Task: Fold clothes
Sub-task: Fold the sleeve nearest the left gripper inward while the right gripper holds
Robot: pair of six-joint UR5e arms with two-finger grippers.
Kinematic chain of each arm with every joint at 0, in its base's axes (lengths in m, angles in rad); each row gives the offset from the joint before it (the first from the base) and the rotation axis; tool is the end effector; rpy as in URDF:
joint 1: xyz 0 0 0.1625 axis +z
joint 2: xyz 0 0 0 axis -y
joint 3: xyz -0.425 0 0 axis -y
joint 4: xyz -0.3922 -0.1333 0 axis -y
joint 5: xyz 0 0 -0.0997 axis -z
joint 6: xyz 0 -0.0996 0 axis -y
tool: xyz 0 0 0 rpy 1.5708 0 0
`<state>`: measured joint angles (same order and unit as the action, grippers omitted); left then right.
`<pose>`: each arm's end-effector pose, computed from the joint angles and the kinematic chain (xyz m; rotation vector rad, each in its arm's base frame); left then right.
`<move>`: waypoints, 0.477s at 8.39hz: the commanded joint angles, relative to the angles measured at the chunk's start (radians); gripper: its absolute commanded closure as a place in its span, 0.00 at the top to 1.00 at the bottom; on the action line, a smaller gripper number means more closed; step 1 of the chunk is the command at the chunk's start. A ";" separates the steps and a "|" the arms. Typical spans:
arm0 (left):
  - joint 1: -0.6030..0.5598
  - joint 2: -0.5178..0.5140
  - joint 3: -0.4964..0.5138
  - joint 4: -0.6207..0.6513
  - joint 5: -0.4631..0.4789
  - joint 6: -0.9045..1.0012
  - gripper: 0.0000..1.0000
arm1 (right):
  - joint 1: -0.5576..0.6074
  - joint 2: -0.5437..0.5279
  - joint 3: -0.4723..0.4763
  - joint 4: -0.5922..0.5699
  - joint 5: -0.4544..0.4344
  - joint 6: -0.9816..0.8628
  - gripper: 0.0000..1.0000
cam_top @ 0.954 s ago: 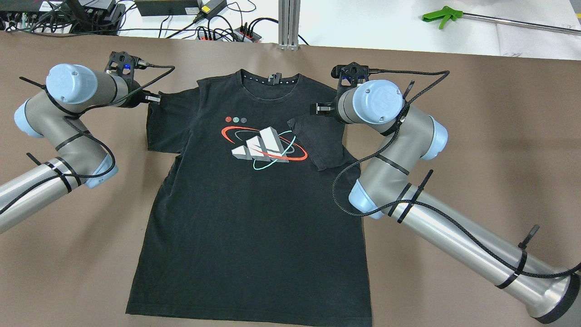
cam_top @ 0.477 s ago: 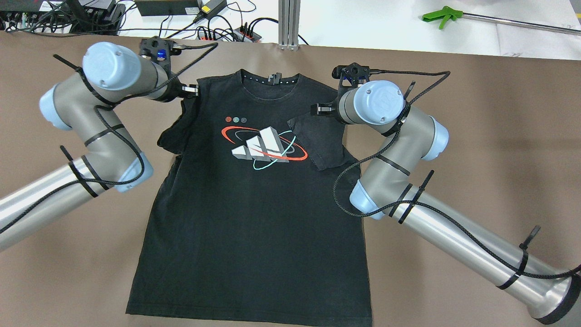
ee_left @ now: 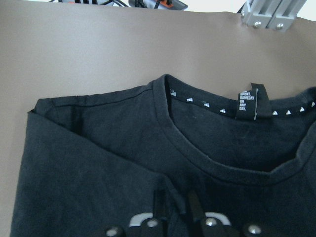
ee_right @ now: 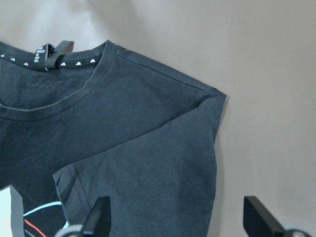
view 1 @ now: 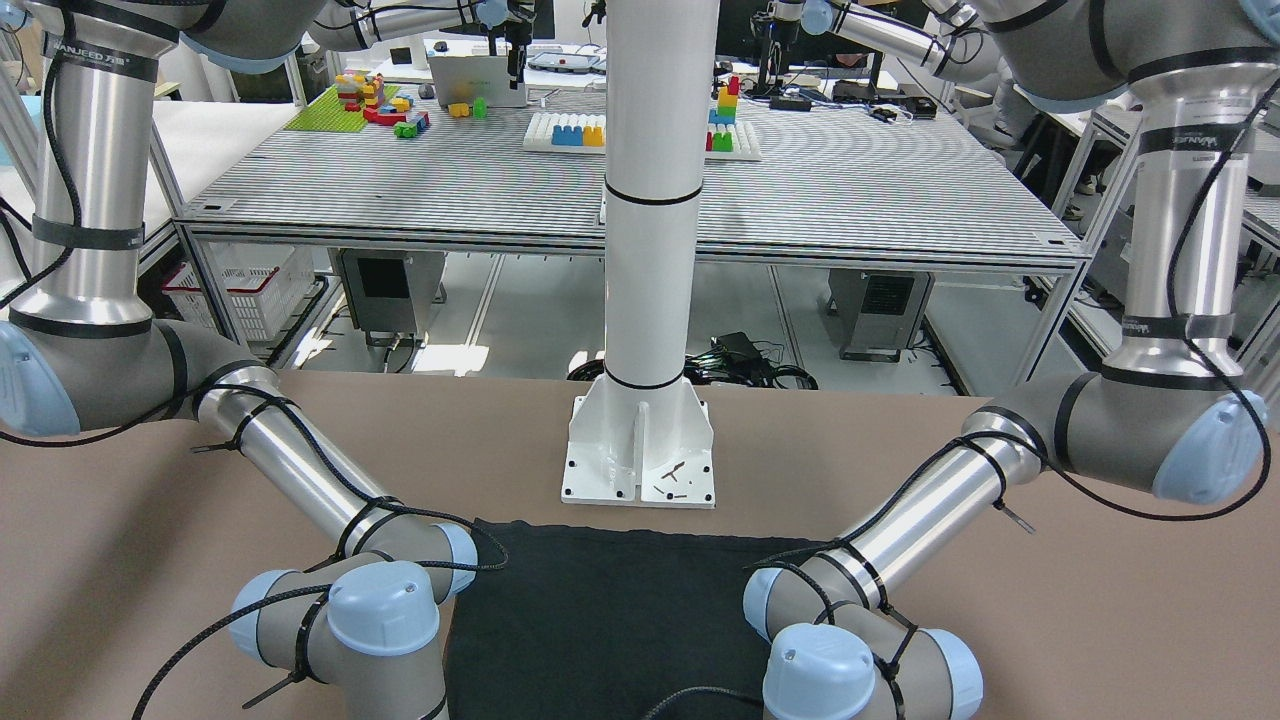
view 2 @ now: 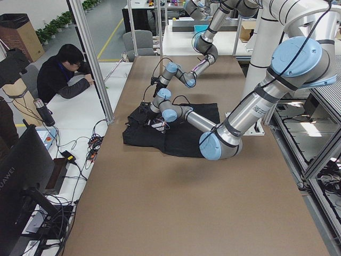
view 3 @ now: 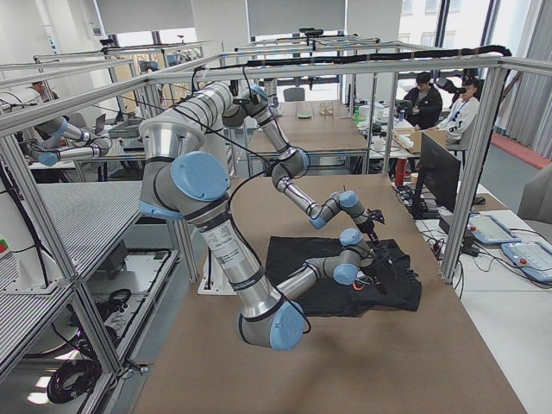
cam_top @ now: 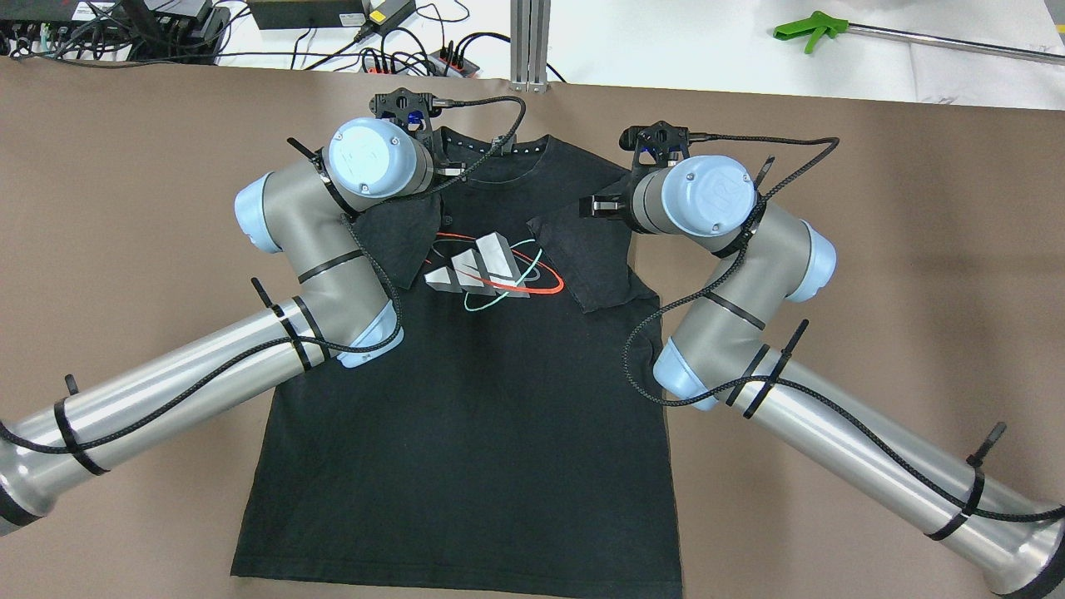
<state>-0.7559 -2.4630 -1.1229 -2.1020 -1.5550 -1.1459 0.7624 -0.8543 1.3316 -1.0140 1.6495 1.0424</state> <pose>0.5066 -0.6629 0.2340 0.5576 0.8059 -0.3119 -0.4657 -0.6183 0.2679 0.5653 -0.8698 0.1720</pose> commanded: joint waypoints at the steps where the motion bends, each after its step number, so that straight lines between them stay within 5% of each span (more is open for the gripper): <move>1: 0.004 -0.030 0.066 -0.090 0.064 -0.006 0.95 | 0.000 -0.005 0.020 0.000 0.004 -0.001 0.94; 4: -0.094 0.065 -0.035 -0.092 -0.110 -0.021 0.95 | 0.002 -0.008 0.061 -0.002 0.093 -0.001 0.94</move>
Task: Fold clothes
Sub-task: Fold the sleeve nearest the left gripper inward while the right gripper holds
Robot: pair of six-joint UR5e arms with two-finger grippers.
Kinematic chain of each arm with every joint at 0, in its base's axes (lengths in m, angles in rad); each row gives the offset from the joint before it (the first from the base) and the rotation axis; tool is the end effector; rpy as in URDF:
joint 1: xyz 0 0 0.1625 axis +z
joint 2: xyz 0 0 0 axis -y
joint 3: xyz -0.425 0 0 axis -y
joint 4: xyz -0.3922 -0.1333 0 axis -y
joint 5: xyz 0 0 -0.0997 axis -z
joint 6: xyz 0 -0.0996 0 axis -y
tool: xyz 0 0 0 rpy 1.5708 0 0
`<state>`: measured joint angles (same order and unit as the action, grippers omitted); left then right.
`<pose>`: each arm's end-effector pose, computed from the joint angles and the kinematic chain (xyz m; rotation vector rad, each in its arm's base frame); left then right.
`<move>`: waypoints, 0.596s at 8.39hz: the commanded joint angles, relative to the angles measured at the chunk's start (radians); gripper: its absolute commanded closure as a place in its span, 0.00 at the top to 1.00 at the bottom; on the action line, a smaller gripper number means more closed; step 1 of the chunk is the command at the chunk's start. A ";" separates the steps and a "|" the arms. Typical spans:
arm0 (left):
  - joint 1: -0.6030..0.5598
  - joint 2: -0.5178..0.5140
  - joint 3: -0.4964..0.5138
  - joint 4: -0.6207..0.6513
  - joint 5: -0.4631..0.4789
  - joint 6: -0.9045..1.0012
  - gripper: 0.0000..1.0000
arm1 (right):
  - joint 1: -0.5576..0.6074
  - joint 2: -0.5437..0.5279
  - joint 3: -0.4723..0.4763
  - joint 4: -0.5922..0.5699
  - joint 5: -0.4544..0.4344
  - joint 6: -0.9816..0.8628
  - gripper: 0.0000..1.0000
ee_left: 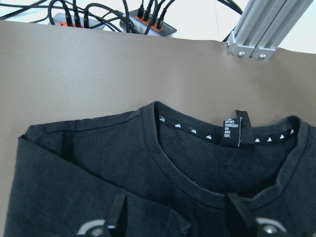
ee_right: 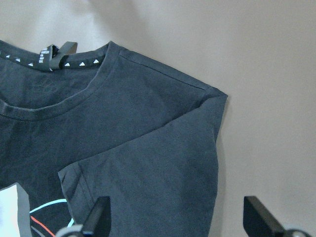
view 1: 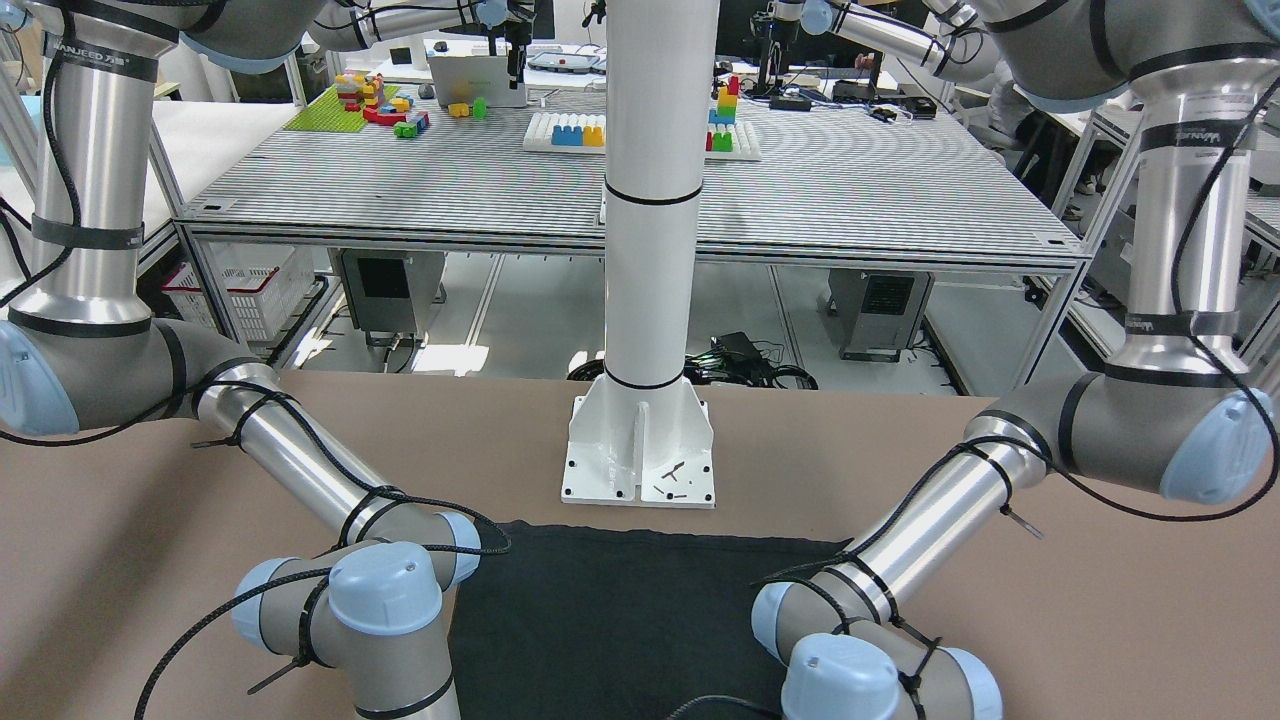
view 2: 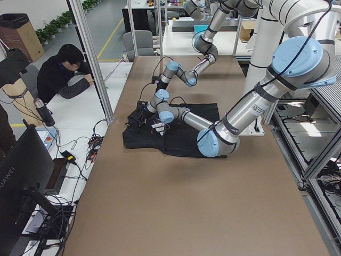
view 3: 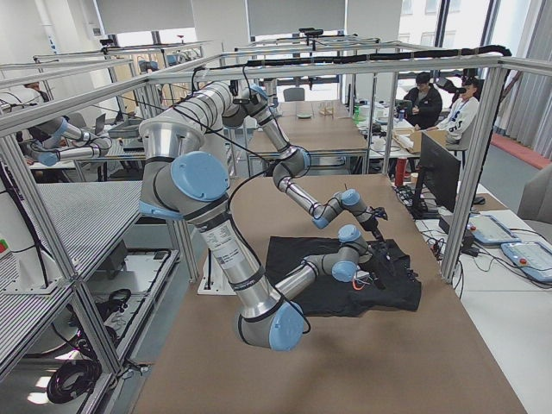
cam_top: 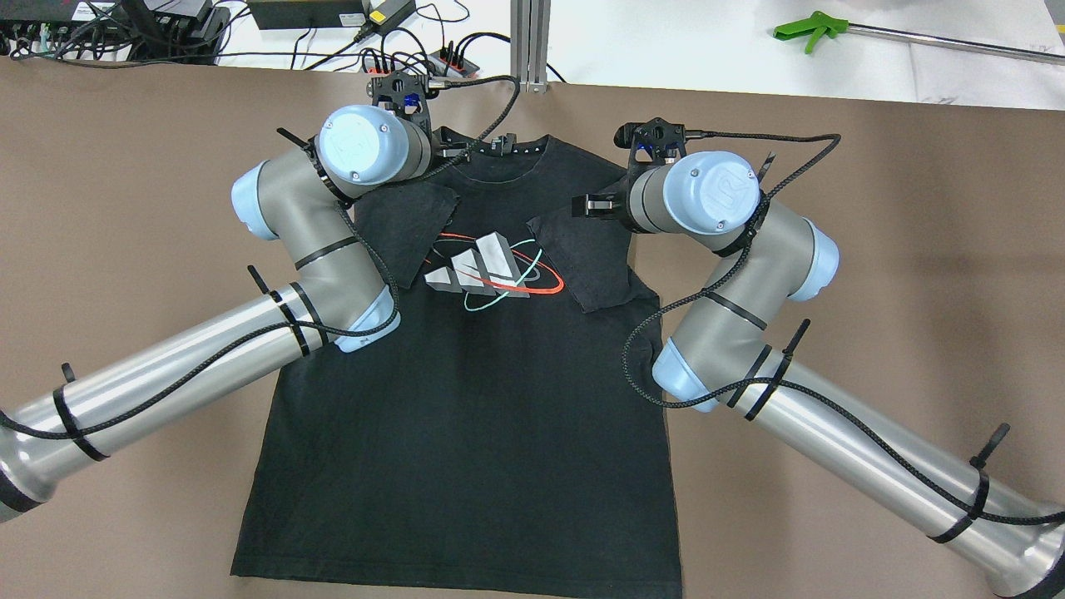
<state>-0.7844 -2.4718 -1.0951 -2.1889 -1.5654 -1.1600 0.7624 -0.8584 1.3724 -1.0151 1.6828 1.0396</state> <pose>0.4906 -0.6787 0.2285 0.5944 0.8645 -0.3417 -0.4609 -0.6091 0.2514 0.5637 -0.9144 0.1487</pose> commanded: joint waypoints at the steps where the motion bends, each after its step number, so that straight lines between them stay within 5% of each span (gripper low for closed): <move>1: -0.099 0.129 -0.130 -0.003 -0.158 -0.015 0.95 | 0.002 -0.034 0.051 0.001 0.116 0.005 0.94; 5: -0.138 0.488 -0.530 0.005 -0.308 -0.064 0.95 | 0.054 -0.230 0.318 -0.054 0.337 0.005 0.94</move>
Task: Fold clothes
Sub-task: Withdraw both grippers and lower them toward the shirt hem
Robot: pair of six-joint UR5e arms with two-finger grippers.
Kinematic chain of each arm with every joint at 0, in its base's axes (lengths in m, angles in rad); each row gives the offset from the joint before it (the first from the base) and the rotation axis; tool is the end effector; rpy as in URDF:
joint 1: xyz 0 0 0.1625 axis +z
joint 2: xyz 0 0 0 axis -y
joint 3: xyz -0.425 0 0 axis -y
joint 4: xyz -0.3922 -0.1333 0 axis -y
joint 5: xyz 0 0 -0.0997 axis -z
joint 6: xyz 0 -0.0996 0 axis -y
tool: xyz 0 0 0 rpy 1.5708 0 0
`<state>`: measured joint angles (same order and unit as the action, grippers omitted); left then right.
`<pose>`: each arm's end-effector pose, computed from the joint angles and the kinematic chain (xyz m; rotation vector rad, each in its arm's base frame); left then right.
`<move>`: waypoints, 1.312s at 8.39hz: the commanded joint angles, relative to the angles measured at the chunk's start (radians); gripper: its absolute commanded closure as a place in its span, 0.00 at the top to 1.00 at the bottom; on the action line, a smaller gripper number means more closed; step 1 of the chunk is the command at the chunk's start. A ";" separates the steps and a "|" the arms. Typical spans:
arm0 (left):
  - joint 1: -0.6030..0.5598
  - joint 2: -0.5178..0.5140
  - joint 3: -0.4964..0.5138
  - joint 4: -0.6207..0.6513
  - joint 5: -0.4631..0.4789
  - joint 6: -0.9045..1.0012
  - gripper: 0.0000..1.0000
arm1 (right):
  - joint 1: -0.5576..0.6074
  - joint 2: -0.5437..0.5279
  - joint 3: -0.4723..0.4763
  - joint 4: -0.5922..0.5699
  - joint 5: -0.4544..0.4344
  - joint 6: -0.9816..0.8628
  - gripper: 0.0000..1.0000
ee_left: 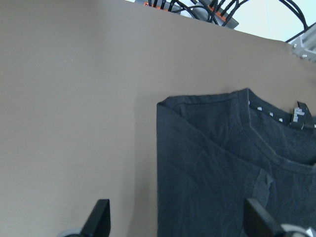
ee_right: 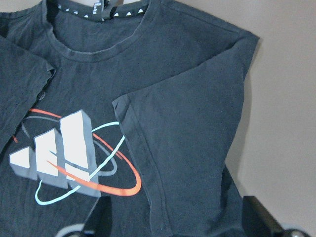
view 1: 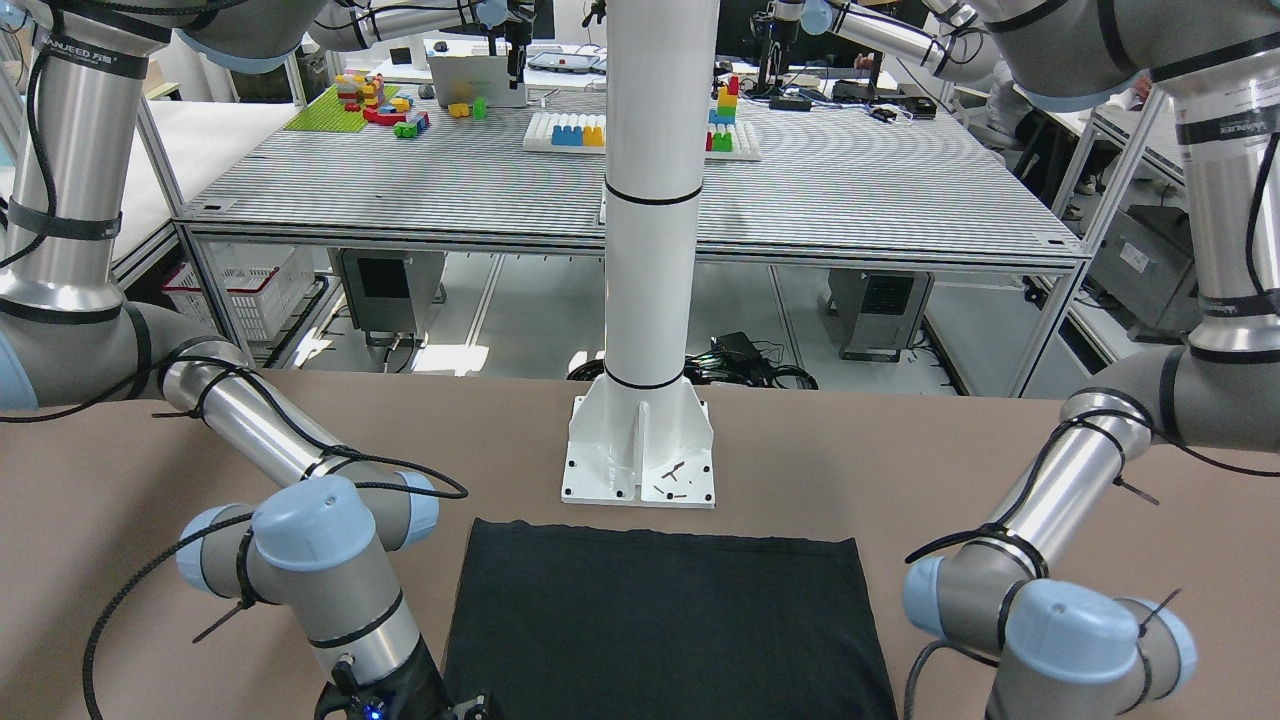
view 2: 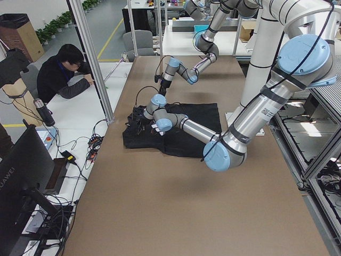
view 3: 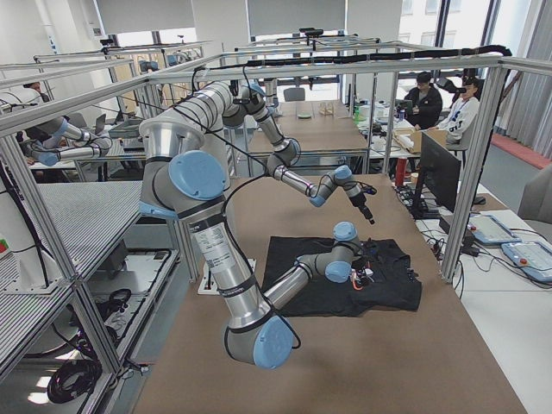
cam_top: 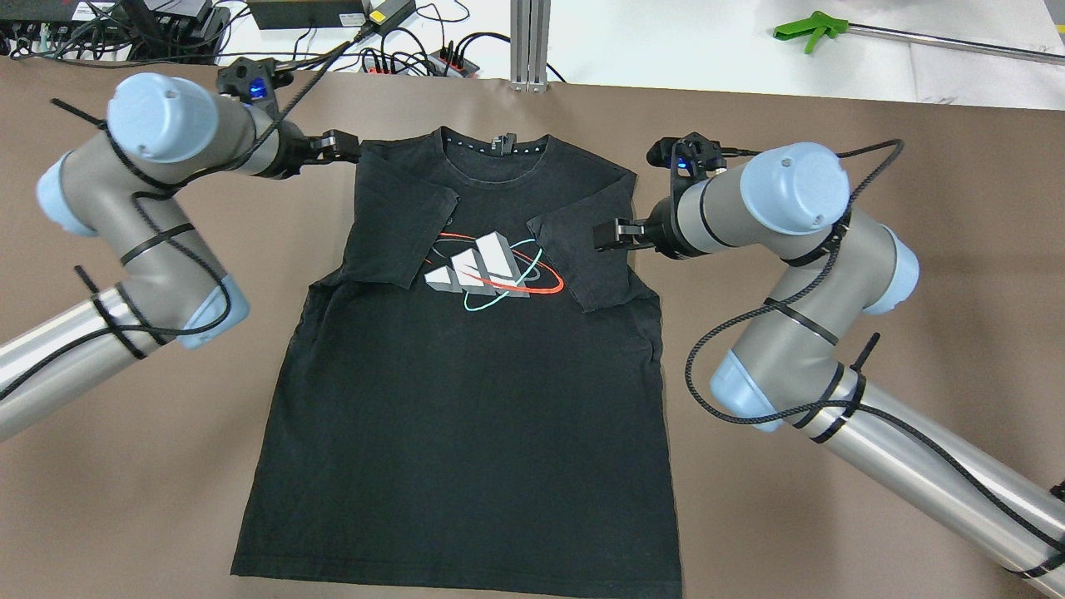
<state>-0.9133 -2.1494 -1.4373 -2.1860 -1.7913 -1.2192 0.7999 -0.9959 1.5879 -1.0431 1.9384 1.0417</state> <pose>0.3517 -0.6380 0.3100 0.4663 0.9758 -0.3895 -0.4064 -0.5583 0.2511 0.4231 -1.0713 0.0344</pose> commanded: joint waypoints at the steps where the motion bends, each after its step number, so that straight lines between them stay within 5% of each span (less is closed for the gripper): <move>1: -0.007 0.196 -0.246 0.000 -0.150 -0.011 0.95 | 0.010 -0.148 0.136 -0.017 0.082 0.004 0.94; 3: 0.049 0.261 -0.313 -0.050 -0.152 -0.165 0.95 | 0.004 -0.322 0.269 0.009 0.083 0.009 0.94; 5: 0.097 0.429 -0.359 -0.243 -0.129 -0.195 0.95 | -0.077 -0.377 0.340 0.056 0.093 0.181 0.94; 7: 0.213 0.577 -0.437 -0.293 0.008 -0.201 0.95 | -0.131 -0.436 0.353 0.074 0.086 0.215 0.94; 10: 0.409 0.682 -0.515 -0.290 0.229 -0.279 0.95 | -0.212 -0.688 0.351 0.419 0.083 0.289 0.94; 11: 0.483 0.733 -0.552 -0.288 0.292 -0.310 0.95 | -0.259 -0.699 0.350 0.431 0.079 0.303 0.94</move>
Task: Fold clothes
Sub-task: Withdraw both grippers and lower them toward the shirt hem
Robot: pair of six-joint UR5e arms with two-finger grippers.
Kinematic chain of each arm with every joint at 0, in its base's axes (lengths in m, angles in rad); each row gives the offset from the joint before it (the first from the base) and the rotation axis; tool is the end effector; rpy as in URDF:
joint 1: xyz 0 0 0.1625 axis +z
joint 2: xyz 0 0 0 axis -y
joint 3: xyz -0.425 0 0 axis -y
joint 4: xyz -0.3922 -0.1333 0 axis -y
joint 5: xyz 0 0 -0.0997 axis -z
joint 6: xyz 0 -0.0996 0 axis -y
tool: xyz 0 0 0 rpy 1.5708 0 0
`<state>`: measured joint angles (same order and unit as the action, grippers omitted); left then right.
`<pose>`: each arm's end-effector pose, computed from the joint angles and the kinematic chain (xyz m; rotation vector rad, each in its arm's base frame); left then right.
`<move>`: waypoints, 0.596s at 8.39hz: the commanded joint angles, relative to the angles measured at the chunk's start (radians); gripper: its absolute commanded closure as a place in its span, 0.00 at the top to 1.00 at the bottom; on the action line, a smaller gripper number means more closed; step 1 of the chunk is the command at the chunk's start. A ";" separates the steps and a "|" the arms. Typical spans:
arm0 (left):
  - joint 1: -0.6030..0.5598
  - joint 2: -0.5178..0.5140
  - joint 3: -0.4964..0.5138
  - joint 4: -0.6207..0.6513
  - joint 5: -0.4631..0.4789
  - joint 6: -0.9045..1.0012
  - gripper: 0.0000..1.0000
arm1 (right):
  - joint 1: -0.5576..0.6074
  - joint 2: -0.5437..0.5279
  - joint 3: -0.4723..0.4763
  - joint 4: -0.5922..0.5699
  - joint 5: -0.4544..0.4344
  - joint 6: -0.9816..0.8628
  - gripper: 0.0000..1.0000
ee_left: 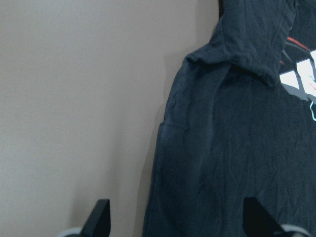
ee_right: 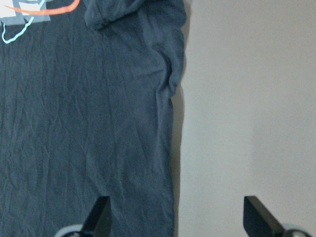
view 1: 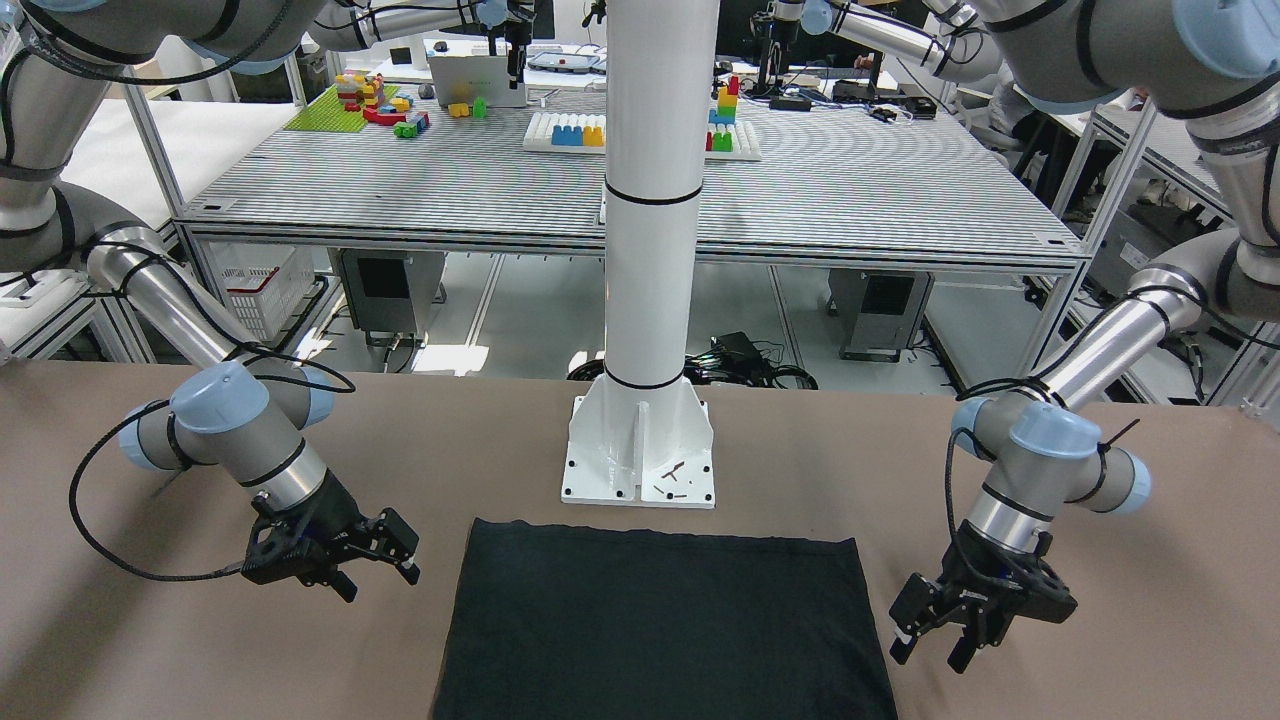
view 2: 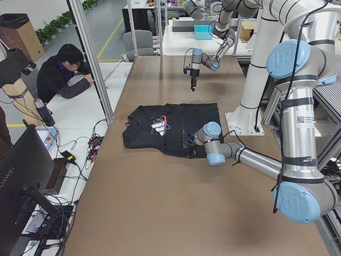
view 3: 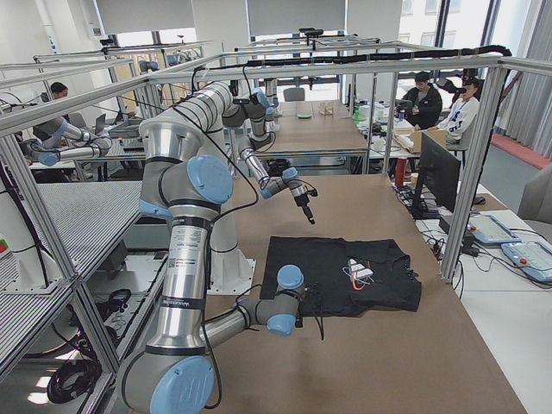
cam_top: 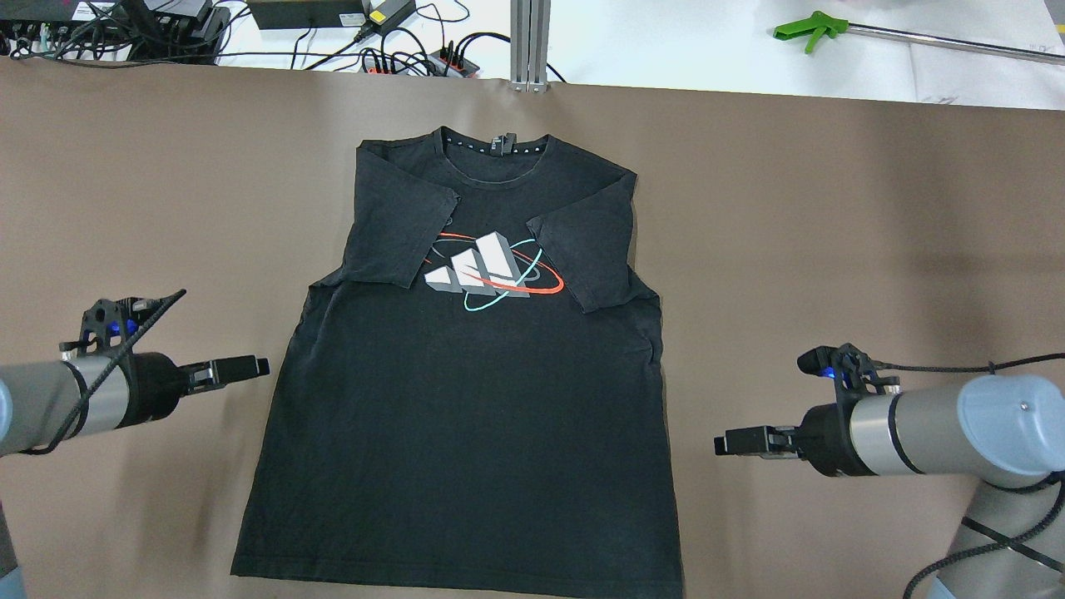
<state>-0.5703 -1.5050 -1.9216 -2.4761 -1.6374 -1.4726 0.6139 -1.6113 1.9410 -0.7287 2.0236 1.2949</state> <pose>0.3337 -0.3645 0.4206 0.3373 1.1510 -0.3750 -0.3367 -0.3470 0.4031 0.1342 -1.2065 0.0303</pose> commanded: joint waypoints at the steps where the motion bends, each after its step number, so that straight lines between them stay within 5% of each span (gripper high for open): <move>1: 0.223 0.118 -0.092 0.000 0.210 -0.096 0.95 | -0.135 -0.084 -0.011 0.117 -0.050 0.050 0.94; 5: 0.319 0.152 -0.111 0.000 0.300 -0.146 0.95 | -0.372 -0.076 0.009 0.135 -0.204 0.185 0.94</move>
<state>-0.2712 -1.3806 -2.0186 -2.4746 -1.3581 -1.6079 0.3691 -1.6935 1.9334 -0.6028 1.9166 1.4111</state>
